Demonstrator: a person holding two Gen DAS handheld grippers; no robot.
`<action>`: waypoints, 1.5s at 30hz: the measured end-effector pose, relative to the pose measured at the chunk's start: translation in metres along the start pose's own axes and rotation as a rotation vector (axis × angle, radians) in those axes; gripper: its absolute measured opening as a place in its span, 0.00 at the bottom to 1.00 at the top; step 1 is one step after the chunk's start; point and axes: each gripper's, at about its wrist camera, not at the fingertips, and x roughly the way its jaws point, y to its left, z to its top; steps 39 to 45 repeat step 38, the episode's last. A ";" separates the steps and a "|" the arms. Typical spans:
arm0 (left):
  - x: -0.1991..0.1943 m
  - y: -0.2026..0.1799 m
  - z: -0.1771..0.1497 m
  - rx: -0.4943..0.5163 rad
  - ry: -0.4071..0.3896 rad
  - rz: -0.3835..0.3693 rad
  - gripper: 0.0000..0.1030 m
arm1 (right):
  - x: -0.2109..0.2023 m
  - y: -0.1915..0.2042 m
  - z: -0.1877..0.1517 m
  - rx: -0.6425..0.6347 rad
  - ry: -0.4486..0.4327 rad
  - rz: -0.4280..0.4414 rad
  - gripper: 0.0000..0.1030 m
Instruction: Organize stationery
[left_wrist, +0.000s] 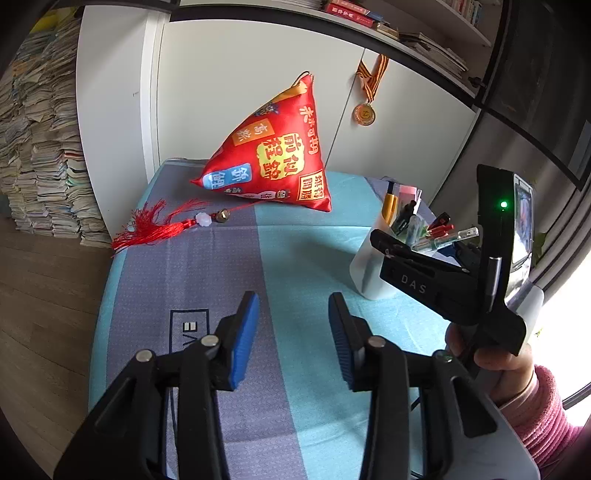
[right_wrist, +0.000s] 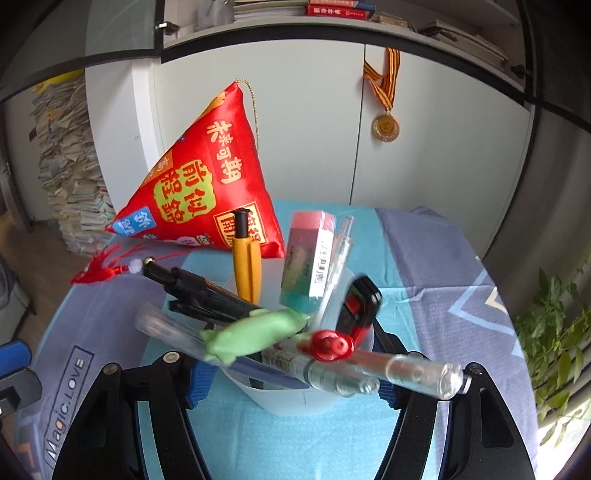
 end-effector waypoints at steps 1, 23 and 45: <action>-0.001 -0.002 0.000 0.004 -0.006 0.003 0.43 | -0.003 -0.001 0.000 -0.003 -0.005 -0.006 0.70; -0.106 -0.086 0.005 0.133 -0.285 0.162 0.88 | -0.198 -0.054 -0.015 0.159 -0.113 -0.038 0.84; -0.215 -0.139 -0.009 0.189 -0.512 0.187 0.99 | -0.308 -0.052 -0.023 0.180 -0.299 -0.046 0.91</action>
